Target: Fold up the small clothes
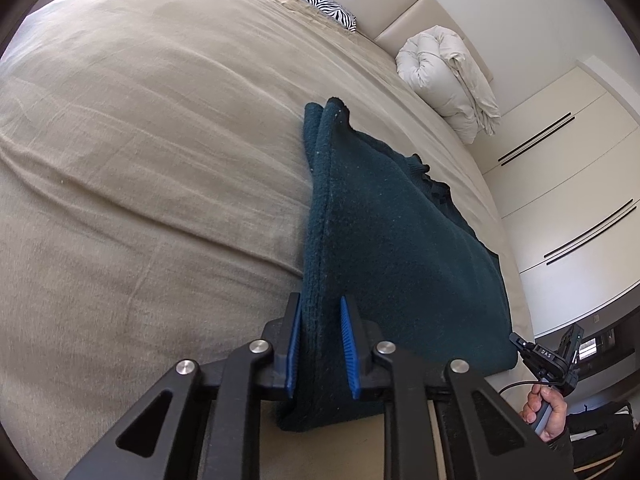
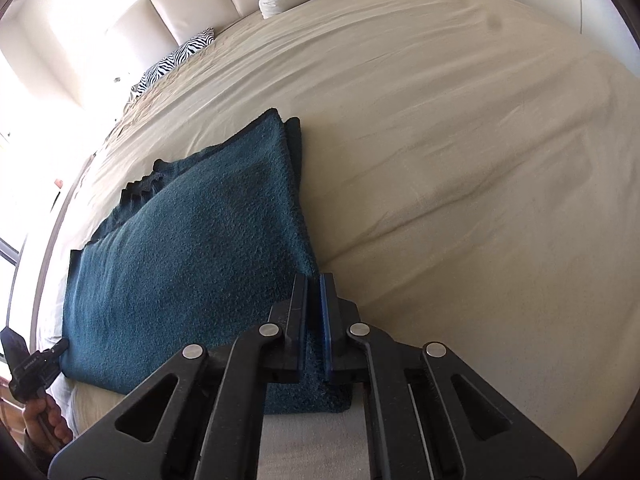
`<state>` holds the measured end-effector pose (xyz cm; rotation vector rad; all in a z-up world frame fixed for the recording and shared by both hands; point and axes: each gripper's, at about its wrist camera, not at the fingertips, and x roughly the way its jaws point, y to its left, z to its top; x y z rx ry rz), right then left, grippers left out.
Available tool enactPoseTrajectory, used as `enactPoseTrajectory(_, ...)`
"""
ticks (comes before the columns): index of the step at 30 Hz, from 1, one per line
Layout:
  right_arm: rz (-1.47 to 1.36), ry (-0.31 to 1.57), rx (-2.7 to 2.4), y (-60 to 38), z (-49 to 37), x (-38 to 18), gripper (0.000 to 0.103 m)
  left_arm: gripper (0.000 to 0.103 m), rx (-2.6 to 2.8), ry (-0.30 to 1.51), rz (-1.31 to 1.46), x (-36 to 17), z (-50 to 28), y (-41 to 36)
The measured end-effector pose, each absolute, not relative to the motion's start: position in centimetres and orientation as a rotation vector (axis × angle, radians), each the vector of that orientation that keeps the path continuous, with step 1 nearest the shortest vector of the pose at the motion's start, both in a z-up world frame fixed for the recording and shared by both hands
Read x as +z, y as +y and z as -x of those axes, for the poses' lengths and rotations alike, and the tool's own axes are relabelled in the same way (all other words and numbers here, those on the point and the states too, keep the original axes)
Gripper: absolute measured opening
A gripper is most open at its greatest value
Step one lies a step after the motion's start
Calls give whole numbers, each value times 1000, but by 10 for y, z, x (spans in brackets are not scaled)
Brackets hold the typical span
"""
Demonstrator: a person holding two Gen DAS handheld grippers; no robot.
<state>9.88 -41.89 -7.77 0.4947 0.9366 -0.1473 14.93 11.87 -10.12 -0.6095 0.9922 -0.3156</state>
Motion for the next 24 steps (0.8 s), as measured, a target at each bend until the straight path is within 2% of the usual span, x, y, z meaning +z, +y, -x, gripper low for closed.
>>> enactPoseTrajectory(9,-578,939,-144,-428,-98,-92,5,17,-317,1001,594,-103,-150,117)
enactPoseTrajectory(24,-557,957,-143,-423,-101,-95,7,15,-315,1003,594,-109,-139,121)
